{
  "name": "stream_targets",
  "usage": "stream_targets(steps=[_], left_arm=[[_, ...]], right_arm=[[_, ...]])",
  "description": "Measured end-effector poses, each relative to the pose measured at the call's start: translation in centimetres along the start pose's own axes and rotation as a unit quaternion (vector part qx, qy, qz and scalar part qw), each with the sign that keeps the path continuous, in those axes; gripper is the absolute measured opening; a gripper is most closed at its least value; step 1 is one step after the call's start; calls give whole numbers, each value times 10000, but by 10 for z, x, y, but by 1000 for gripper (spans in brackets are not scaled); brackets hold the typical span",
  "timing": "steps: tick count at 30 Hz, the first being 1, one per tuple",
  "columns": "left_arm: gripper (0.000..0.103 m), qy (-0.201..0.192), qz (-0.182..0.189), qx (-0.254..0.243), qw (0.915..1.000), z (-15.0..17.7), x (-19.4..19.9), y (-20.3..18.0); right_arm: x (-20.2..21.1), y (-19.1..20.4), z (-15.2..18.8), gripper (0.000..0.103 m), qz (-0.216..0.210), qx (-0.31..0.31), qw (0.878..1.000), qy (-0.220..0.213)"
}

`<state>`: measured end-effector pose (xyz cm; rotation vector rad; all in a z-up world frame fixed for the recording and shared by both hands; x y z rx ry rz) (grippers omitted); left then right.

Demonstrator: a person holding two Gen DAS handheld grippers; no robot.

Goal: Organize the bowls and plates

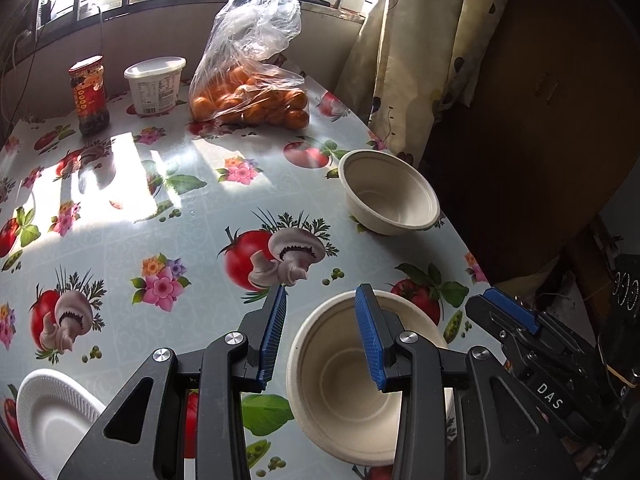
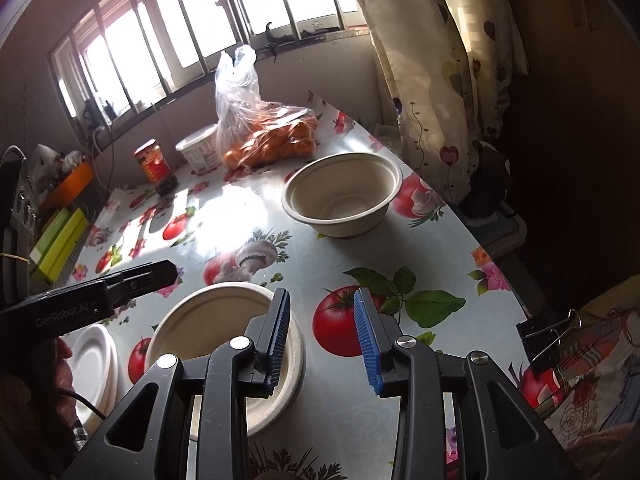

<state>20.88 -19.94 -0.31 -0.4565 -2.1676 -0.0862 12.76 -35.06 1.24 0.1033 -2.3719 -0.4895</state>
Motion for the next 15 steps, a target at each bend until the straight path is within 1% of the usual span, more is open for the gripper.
stream_targets(steps=[3,8,13,15], left_arm=[[37,-64,-59,-22,10000,-13,-2,0],[37,-77,-29,-28,10000,-29,-10,-2],[37,46,-30,68,10000,-41,-26,-3],[37,57,-53,0,10000,-44,-31,-5]], right_arm=[[-1,-10,-8,33,53,-43,10000,-37],[-5,-22,-22,33,136,-68,9999,-58],[-13,-33,-33,33,183,-111,9998,-61],[-16,-39,-35,33,174,-161,9997,-31]])
Point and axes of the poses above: each gripper's, at about its wrist camera, not at the fingertips, and x roughly against the way its jaws point, y to its left, z to its underside, the point moved 7 cm from there along -x, roughly the way its jaws point, and after that the axes turned 12 degrees about -z, right-handed, at the moved point
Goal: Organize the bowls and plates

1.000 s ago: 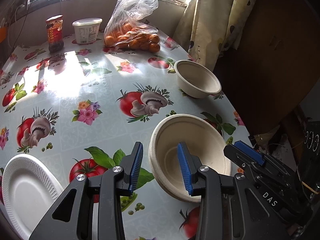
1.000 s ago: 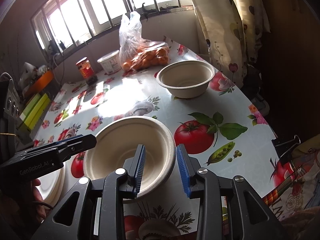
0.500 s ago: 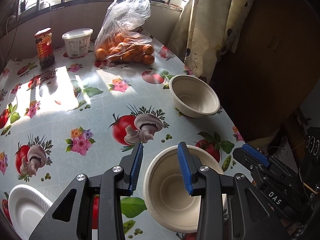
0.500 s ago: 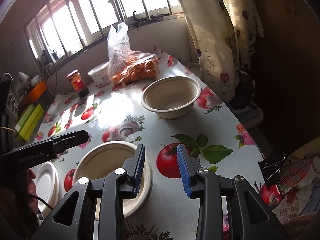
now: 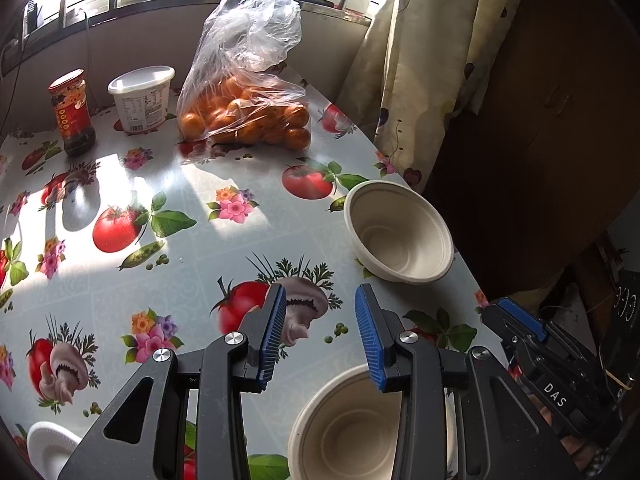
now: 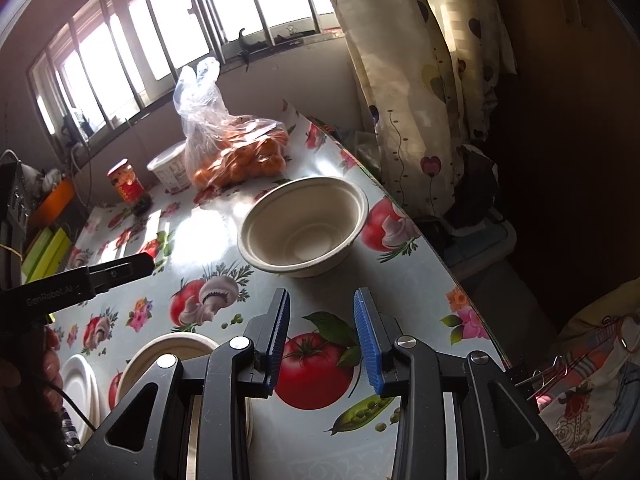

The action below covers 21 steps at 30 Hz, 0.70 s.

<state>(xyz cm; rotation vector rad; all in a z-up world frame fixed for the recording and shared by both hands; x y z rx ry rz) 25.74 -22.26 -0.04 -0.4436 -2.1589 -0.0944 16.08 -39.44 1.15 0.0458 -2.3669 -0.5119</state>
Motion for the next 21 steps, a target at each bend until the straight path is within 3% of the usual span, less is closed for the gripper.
stream_targets(steps=[14,21], left_arm=[[37,135,187,-148,9996,-35,-37,-10],[37,398,447,-100,9982,-41,-59,-18]], right_arm=[[-28,-24,-25,34,5,-209,9998,45],[-46,-34,-30,34,-20,-337,9993,170]])
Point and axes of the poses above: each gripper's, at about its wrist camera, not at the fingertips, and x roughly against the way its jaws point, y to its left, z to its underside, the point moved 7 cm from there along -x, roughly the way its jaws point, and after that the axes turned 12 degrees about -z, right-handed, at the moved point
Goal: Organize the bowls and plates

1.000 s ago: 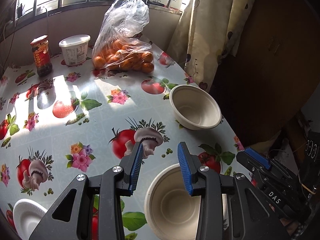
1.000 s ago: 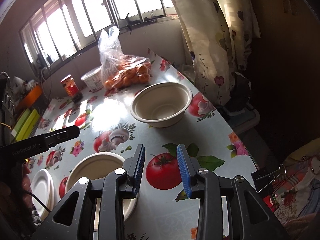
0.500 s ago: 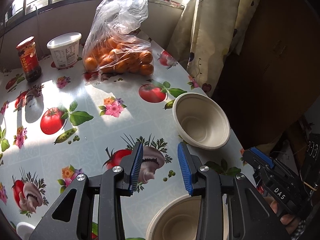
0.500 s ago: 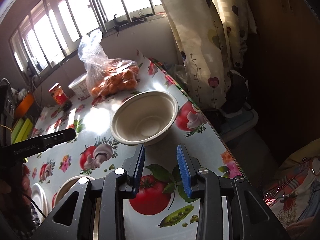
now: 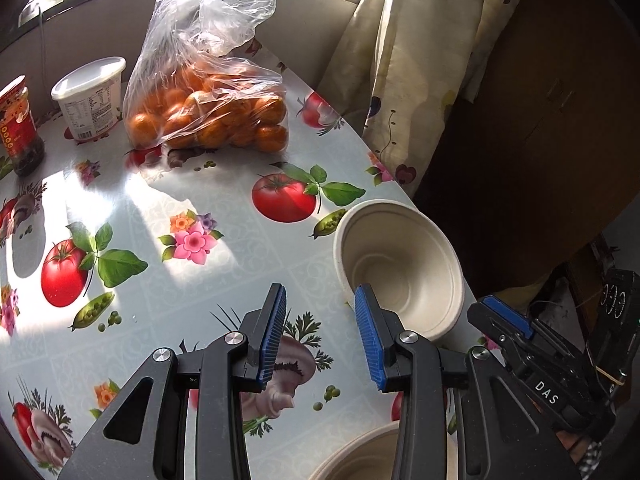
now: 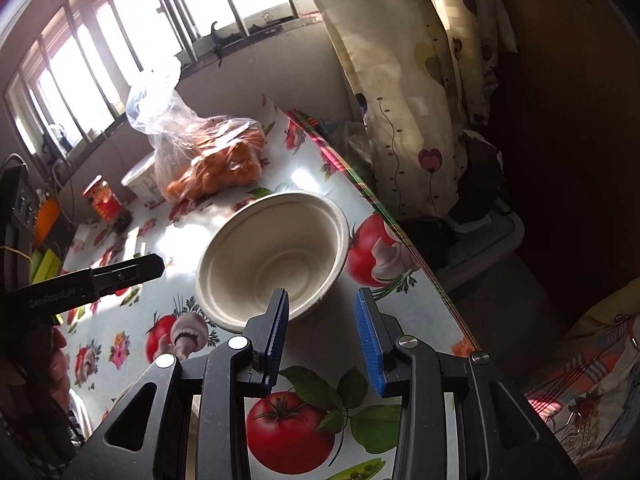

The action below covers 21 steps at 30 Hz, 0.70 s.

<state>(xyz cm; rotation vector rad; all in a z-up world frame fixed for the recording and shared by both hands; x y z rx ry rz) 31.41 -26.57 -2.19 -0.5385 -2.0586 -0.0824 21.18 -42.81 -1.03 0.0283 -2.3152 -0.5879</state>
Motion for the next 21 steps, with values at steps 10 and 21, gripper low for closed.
stream_targets(steps=[10,21], left_arm=[[37,279,76,-83,9995,3,-21,-5],[31,366,60,-155,9992,5,-29,-9]], right_arm=[[-15,-2,-1,34,-62,-32,9999,113],[-20,1,1,29,-113,-10,9998,153]])
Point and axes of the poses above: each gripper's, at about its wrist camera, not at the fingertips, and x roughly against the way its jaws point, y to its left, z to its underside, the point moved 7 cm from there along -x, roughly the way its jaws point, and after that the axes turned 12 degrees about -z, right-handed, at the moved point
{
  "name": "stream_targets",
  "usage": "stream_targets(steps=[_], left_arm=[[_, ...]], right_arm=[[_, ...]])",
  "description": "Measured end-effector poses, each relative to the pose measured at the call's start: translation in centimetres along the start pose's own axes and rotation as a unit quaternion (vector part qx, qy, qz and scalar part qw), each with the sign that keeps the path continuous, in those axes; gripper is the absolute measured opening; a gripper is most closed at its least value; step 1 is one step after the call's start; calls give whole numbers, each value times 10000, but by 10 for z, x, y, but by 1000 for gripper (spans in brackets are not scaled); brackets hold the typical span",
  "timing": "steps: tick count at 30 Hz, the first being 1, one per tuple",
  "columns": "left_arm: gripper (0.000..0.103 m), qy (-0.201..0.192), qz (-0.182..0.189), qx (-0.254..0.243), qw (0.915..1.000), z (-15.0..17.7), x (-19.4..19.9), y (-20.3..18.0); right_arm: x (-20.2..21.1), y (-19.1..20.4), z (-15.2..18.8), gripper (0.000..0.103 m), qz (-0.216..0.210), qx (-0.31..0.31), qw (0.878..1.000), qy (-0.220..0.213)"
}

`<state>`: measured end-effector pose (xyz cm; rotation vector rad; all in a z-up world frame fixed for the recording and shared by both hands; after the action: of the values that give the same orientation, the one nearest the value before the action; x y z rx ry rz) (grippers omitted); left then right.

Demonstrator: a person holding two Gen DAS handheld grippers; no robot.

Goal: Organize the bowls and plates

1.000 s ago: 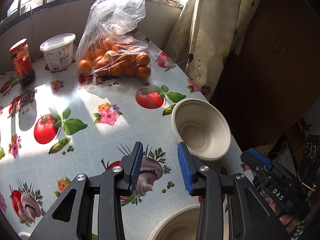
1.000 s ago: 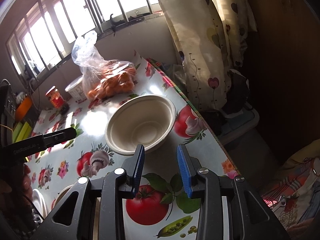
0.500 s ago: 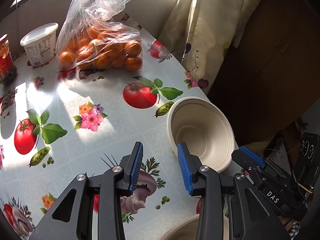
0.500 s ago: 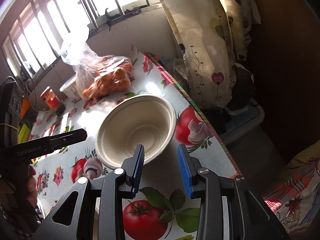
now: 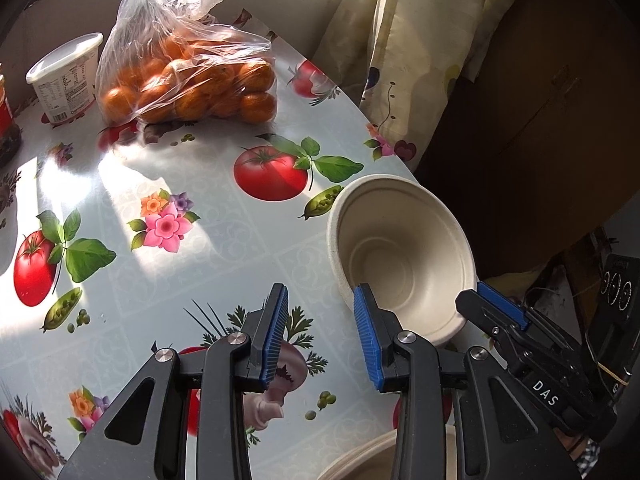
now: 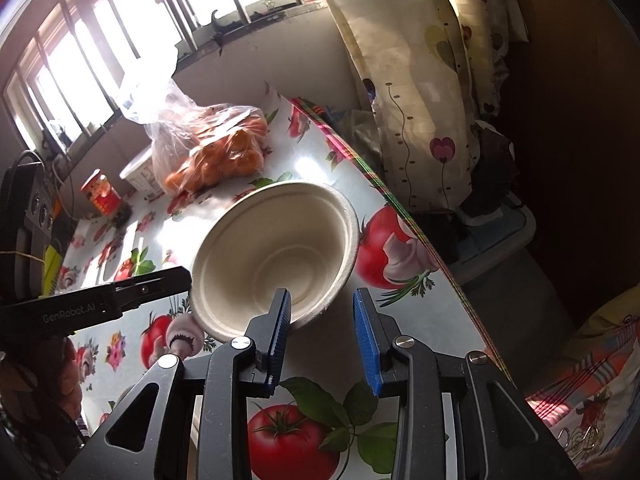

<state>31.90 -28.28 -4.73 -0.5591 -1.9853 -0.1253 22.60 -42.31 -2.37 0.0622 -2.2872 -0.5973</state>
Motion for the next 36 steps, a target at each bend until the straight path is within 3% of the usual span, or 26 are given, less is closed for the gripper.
stream_targets(steps=[9,19,32,36], left_arm=[[19,-63,-81,-108,9999,1,-2,-4],[19,-41,47,-108,9999,1,0,-12],[19,20,174,411,9990,-4,-2,9],[24,118,359,510,9980,-5,-4,9]], right_arm=[[-1,0,1,22,-4,37,10000,17],[-2,0,1,20,-7,38,10000,11],[-2,-3,2,20,1,-28,10000,18],[-1,-3,2,20,3,-33,10000,17]])
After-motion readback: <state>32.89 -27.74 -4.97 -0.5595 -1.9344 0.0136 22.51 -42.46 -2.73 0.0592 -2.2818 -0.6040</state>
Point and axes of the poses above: each gripper's, at about its wrist camera, not at the fingertips, and x roughly against the way its jaws point, y to its left, z to its underside, the point moved 7 cm from there along -x, roughly the way its jaws point, and after that the axes turned 12 degrees about -z, right-handed, at the moved point
